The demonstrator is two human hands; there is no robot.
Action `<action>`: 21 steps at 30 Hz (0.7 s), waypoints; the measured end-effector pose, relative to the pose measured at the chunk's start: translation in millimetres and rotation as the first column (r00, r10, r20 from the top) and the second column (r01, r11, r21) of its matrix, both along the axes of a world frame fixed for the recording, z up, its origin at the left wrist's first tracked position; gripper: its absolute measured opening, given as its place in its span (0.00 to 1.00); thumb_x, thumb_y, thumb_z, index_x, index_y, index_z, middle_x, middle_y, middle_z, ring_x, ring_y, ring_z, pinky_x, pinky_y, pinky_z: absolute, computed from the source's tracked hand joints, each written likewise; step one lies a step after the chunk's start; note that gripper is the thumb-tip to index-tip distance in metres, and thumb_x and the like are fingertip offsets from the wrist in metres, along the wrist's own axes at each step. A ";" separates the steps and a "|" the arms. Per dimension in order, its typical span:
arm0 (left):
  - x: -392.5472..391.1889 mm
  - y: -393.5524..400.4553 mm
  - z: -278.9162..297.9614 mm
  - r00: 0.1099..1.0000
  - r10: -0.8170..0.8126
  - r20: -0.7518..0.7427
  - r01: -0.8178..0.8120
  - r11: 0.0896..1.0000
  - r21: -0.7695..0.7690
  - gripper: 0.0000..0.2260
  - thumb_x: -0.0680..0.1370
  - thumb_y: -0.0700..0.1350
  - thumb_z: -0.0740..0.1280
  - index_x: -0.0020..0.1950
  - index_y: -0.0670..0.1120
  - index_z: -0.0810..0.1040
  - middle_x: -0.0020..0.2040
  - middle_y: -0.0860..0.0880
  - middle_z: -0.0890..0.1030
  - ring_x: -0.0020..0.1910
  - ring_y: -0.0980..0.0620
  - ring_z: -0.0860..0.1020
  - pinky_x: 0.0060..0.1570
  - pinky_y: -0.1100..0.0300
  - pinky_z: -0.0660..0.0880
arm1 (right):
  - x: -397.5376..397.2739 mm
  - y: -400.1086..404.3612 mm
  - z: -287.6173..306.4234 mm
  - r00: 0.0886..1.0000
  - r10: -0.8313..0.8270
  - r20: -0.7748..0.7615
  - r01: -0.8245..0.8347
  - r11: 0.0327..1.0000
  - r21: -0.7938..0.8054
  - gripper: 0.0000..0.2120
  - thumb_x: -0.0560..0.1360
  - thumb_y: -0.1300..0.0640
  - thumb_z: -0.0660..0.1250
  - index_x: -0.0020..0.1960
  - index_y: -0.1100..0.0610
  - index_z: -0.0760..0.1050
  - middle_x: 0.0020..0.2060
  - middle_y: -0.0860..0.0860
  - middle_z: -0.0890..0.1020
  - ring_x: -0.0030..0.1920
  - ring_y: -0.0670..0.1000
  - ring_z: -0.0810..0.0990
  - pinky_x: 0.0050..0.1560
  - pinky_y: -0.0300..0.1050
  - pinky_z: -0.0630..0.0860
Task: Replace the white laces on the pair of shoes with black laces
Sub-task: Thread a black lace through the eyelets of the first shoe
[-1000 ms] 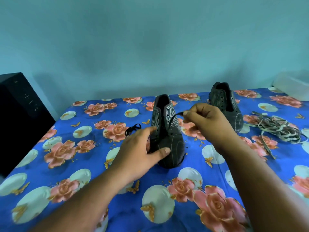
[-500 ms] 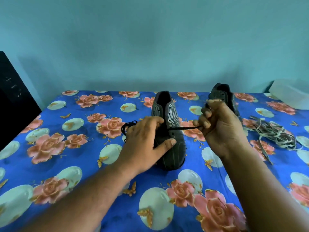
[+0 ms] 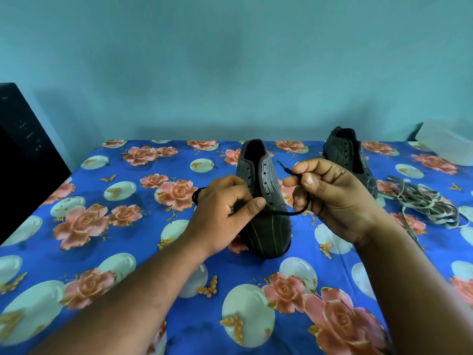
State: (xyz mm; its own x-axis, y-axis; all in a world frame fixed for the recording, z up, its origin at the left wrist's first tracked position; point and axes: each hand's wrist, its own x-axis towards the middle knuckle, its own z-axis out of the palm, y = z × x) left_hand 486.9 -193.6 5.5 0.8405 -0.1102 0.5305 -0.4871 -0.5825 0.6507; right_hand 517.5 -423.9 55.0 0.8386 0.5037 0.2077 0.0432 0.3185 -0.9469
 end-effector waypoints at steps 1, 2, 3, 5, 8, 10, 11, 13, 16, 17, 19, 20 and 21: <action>0.8 -0.1 -2.1 1.000 0.025 0.001 -0.025 0.999 0.028 0.13 0.78 0.61 0.66 0.42 0.53 0.77 0.47 0.56 0.76 0.53 0.52 0.76 0.54 0.43 0.73 | -0.8 -0.3 0.5 1.000 0.020 0.005 -0.020 1.000 0.009 0.17 0.63 0.45 0.83 0.48 0.51 0.85 0.44 0.55 0.87 0.31 0.50 0.80 0.37 0.43 0.80; 1.2 -0.4 -3.8 0.999 0.042 -0.009 -0.041 0.997 0.060 0.10 0.76 0.61 0.67 0.46 0.55 0.78 0.49 0.57 0.76 0.55 0.53 0.75 0.57 0.42 0.73 | -1.5 -0.4 0.8 0.999 0.037 0.013 -0.038 0.999 0.015 0.16 0.65 0.45 0.82 0.48 0.51 0.85 0.43 0.55 0.87 0.31 0.50 0.80 0.36 0.44 0.80; 0.6 -0.6 -5.0 0.999 0.047 -0.024 -0.045 0.996 0.083 0.10 0.76 0.61 0.67 0.49 0.56 0.79 0.52 0.58 0.76 0.57 0.55 0.74 0.59 0.42 0.72 | -1.6 -0.9 0.6 0.998 0.059 0.020 -0.059 0.998 0.027 0.15 0.66 0.46 0.82 0.48 0.52 0.85 0.42 0.55 0.86 0.30 0.50 0.80 0.36 0.44 0.80; -1.2 -1.0 -5.4 0.999 0.028 -0.034 -0.024 0.995 0.097 0.13 0.75 0.63 0.66 0.51 0.57 0.82 0.55 0.60 0.75 0.59 0.57 0.73 0.62 0.43 0.71 | -2.3 -3.0 0.6 0.992 0.123 0.029 -0.125 0.988 0.092 0.13 0.69 0.49 0.80 0.51 0.52 0.84 0.39 0.53 0.86 0.29 0.49 0.79 0.35 0.44 0.79; -3.6 -1.6 -4.0 1.000 0.010 0.000 -0.010 0.995 0.101 0.15 0.77 0.64 0.64 0.48 0.56 0.83 0.57 0.61 0.75 0.62 0.58 0.73 0.63 0.46 0.68 | -3.2 -7.3 3.6 0.981 0.184 0.054 -0.192 0.953 0.236 0.16 0.73 0.54 0.76 0.60 0.52 0.82 0.41 0.51 0.85 0.30 0.47 0.80 0.34 0.43 0.79; -2.2 -1.8 -4.1 0.999 0.035 0.026 -0.037 0.994 0.099 0.14 0.77 0.62 0.64 0.46 0.54 0.83 0.57 0.59 0.76 0.62 0.58 0.72 0.63 0.50 0.66 | -2.9 -7.9 7.0 0.992 0.117 0.037 -0.122 0.960 0.252 0.17 0.75 0.55 0.73 0.63 0.53 0.80 0.43 0.51 0.85 0.30 0.47 0.79 0.31 0.42 0.79; -1.9 -2.0 -4.5 0.998 0.054 0.036 -0.058 0.993 0.106 0.14 0.76 0.61 0.65 0.47 0.55 0.84 0.57 0.59 0.76 0.62 0.59 0.72 0.63 0.52 0.65 | -2.2 -7.5 8.1 0.999 0.052 0.003 -0.051 0.979 0.198 0.17 0.76 0.56 0.70 0.64 0.55 0.80 0.44 0.52 0.85 0.30 0.47 0.79 0.30 0.41 0.78; -2.2 -3.5 -4.3 0.997 0.079 0.017 -0.080 0.990 0.113 0.14 0.73 0.62 0.65 0.51 0.56 0.84 0.58 0.59 0.76 0.62 0.59 0.71 0.64 0.53 0.65 | 0.7 -5.6 7.1 0.993 -0.095 -0.070 0.093 0.995 -0.031 0.15 0.78 0.59 0.67 0.64 0.58 0.78 0.47 0.55 0.86 0.32 0.49 0.80 0.30 0.41 0.78; -4.7 -3.0 -0.3 0.995 0.078 -0.057 -0.070 0.989 0.129 0.18 0.70 0.66 0.66 0.54 0.60 0.82 0.62 0.61 0.73 0.65 0.59 0.68 0.67 0.49 0.64 | 3.2 -2.7 -0.1 0.980 -0.200 0.008 0.189 0.911 -0.366 0.09 0.81 0.62 0.66 0.60 0.61 0.79 0.48 0.56 0.87 0.35 0.52 0.78 0.32 0.43 0.76; -6.0 -2.3 2.2 0.994 0.067 -0.091 -0.051 0.984 0.171 0.21 0.68 0.69 0.66 0.57 0.62 0.80 0.65 0.61 0.72 0.68 0.59 0.67 0.68 0.47 0.63 | 3.9 -2.5 -2.3 0.977 -0.207 0.057 0.211 0.882 -0.420 0.07 0.81 0.62 0.66 0.58 0.62 0.79 0.46 0.56 0.87 0.35 0.52 0.78 0.33 0.43 0.75; -8.4 0.0 5.3 0.984 0.047 -0.171 0.005 0.957 0.291 0.32 0.63 0.76 0.66 0.63 0.64 0.73 0.73 0.61 0.65 0.74 0.58 0.61 0.72 0.45 0.58 | 3.6 -1.3 -2.9 0.963 -0.214 0.163 0.267 0.836 -0.479 0.05 0.81 0.61 0.68 0.54 0.61 0.81 0.41 0.54 0.87 0.35 0.53 0.77 0.33 0.45 0.74; -9.3 0.6 5.4 0.976 0.042 -0.214 0.032 0.943 0.333 0.36 0.61 0.78 0.66 0.65 0.65 0.70 0.76 0.61 0.61 0.77 0.57 0.57 0.74 0.43 0.56 | 3.6 -0.8 -3.0 0.949 -0.218 0.227 0.306 0.809 -0.501 0.04 0.80 0.60 0.69 0.52 0.59 0.82 0.39 0.53 0.86 0.34 0.53 0.77 0.34 0.46 0.75; -10.5 0.1 4.6 0.968 0.039 -0.248 0.051 0.938 0.343 0.39 0.59 0.80 0.66 0.66 0.65 0.68 0.78 0.61 0.57 0.78 0.57 0.55 0.76 0.42 0.53 | 3.7 -0.6 -3.2 0.927 -0.220 0.305 0.357 0.771 -0.528 0.03 0.79 0.59 0.71 0.50 0.56 0.83 0.37 0.51 0.86 0.33 0.53 0.77 0.34 0.46 0.75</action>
